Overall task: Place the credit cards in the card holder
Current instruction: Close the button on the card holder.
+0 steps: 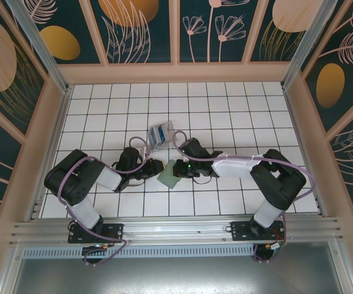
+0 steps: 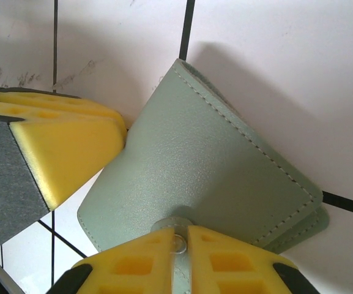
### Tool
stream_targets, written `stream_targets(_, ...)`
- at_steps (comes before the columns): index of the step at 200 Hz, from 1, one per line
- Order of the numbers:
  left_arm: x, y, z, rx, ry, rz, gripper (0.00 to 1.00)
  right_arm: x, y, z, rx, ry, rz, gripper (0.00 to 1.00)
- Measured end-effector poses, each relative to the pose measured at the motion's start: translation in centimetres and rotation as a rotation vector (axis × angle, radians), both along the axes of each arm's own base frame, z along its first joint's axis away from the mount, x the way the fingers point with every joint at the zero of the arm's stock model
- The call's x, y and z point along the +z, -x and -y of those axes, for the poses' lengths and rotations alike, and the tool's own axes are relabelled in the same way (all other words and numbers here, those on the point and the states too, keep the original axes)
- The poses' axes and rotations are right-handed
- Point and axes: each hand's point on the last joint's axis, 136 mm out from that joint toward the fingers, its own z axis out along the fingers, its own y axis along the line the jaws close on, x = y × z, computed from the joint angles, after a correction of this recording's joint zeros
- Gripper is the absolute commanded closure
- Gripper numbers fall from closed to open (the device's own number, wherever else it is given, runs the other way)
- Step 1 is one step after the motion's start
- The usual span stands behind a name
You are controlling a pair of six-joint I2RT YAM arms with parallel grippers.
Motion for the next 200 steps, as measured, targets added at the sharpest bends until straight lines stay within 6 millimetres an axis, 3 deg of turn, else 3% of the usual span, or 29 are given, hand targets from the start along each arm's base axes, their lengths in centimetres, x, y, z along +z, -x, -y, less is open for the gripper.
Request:
stream_targets(118,0.0,0.0,0.0,0.003,0.002,-0.004,0.81,-0.4,-0.3,-0.9,0.027,-0.029,-0.024,0.87)
stream_targets(200,0.0,-0.1,0.0,0.008,0.000,-0.010,0.82,-1.0,-1.2,-1.7,0.074,0.188,0.007,0.89)
